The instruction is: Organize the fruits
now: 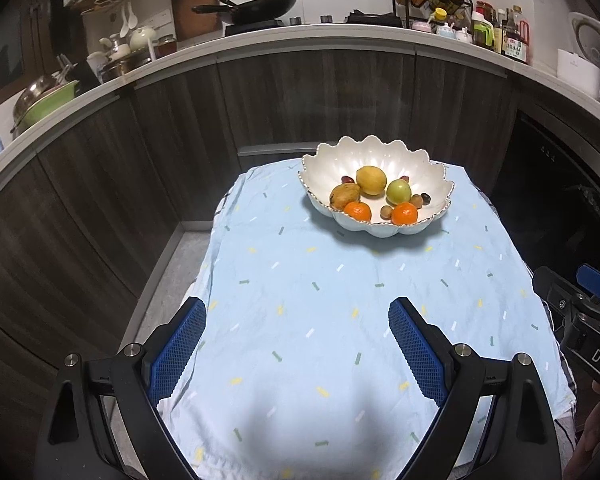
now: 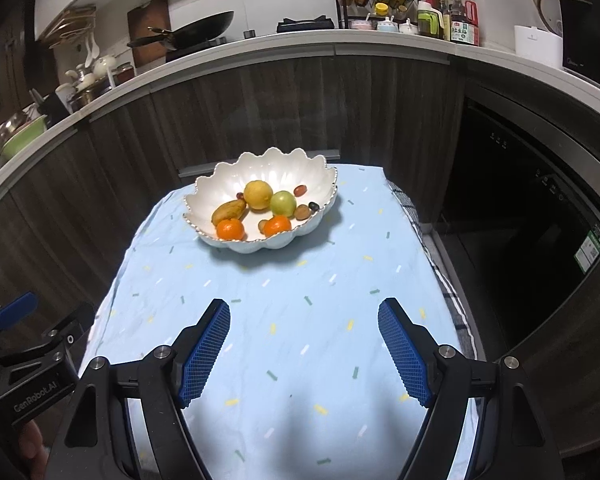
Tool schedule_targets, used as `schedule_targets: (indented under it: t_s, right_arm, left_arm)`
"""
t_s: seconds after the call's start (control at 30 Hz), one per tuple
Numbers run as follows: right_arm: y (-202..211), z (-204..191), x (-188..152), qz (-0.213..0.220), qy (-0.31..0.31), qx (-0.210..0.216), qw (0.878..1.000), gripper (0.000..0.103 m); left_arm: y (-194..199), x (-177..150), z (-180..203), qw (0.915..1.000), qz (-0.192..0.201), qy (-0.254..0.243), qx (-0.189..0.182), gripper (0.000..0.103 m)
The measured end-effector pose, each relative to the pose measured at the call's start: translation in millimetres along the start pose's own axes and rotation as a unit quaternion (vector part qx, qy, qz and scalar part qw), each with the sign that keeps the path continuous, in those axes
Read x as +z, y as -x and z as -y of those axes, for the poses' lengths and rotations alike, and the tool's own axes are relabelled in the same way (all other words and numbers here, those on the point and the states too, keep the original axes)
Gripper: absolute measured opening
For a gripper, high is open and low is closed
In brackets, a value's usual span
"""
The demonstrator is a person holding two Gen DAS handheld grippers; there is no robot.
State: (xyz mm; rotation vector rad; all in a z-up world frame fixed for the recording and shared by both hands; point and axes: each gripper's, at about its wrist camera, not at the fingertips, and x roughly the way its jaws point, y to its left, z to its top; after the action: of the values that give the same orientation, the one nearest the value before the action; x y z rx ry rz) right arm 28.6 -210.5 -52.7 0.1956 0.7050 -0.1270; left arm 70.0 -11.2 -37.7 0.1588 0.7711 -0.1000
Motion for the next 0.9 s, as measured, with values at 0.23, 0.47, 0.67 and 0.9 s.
schedule_targets:
  t_s: [0.23, 0.47, 0.67, 0.9]
  right_arm:
    - [14.7, -5.8, -9.7, 0.000, 0.008, -0.002, 1.000, 0.077]
    - [22.1, -5.9, -13.4, 0.006, 0.008, -0.009, 1.000, 0.077]
    - [23.2, -5.3, -12.8, 0.007, 0.007, -0.009, 1.000, 0.077]
    - [23.9, -5.0, -12.4, 0.008, 0.007, -0.009, 1.000, 0.077]
  left_arm:
    - [12.6, -12.3, -6.0, 0.9999, 0.003, 0.005, 0.013, 0.094]
    - [16.5, -18.6, -9.1, 0.9998, 0.000, 0.006, 0.018, 0.094]
    - [20.6, -20.4, -10.8, 0.9997, 0.007, 0.007, 0.020, 0.094]
    - [23.5, -19.0, -9.2, 0.9997, 0.011, 0.003, 0.021, 0.094]
